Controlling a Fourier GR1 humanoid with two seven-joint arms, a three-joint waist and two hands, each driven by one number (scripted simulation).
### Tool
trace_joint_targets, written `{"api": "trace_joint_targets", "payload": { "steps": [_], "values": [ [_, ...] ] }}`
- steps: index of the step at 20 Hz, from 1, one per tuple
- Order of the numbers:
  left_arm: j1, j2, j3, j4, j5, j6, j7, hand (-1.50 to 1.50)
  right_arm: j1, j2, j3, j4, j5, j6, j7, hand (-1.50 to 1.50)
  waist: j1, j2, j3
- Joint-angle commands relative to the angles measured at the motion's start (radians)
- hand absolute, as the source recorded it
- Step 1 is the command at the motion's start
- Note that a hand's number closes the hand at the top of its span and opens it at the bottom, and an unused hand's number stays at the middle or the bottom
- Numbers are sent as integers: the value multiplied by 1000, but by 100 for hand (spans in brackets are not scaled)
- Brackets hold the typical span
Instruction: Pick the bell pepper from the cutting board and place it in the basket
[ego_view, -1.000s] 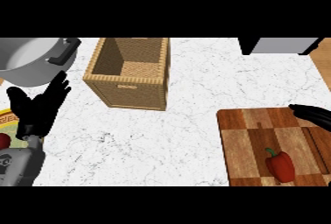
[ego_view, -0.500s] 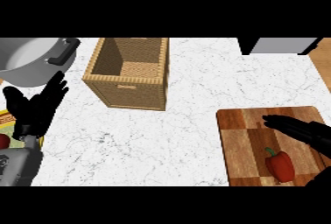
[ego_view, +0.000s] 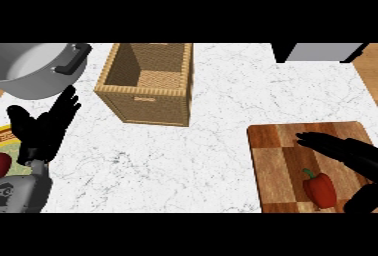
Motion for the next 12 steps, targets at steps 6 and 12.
{"api": "trace_joint_targets", "payload": {
  "steps": [6,12],
  "values": [
    [-19,-21,16,67,-38,-14,-55,0,-13,-20,5,65,-18,58,-133,-150,-3,1,0],
    [-57,-32,34,121,-36,-24,-62,0,-16,-12,63,95,5,3,-168,-150,-3,2,0]
  ]
}}
